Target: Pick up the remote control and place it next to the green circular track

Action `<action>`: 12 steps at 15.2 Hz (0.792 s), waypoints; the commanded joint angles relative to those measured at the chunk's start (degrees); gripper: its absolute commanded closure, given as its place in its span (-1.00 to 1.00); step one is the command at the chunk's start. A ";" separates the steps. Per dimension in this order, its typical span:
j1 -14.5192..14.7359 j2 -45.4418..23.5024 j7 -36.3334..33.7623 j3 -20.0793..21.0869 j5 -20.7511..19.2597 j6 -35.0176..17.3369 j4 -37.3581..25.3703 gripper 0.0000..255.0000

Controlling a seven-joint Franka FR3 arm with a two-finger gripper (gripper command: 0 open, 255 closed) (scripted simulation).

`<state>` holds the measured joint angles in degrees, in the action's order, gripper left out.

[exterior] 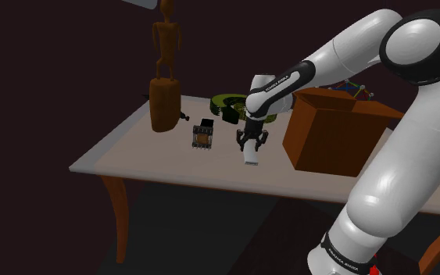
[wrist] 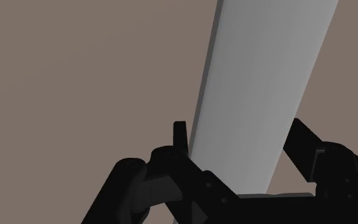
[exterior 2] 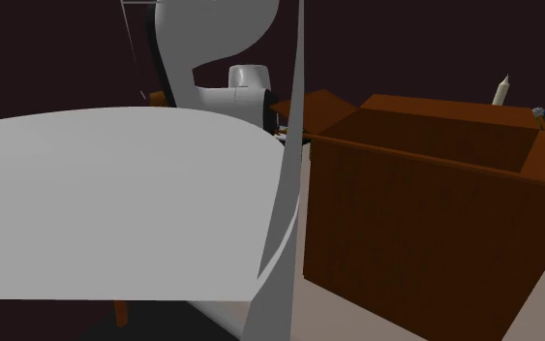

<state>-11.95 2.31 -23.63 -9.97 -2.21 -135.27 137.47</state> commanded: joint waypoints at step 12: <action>0.00 3.04 -0.32 0.11 -0.52 4.82 -1.81 1.00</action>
<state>-12.00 4.84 -23.81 -9.94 -2.65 -131.27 135.99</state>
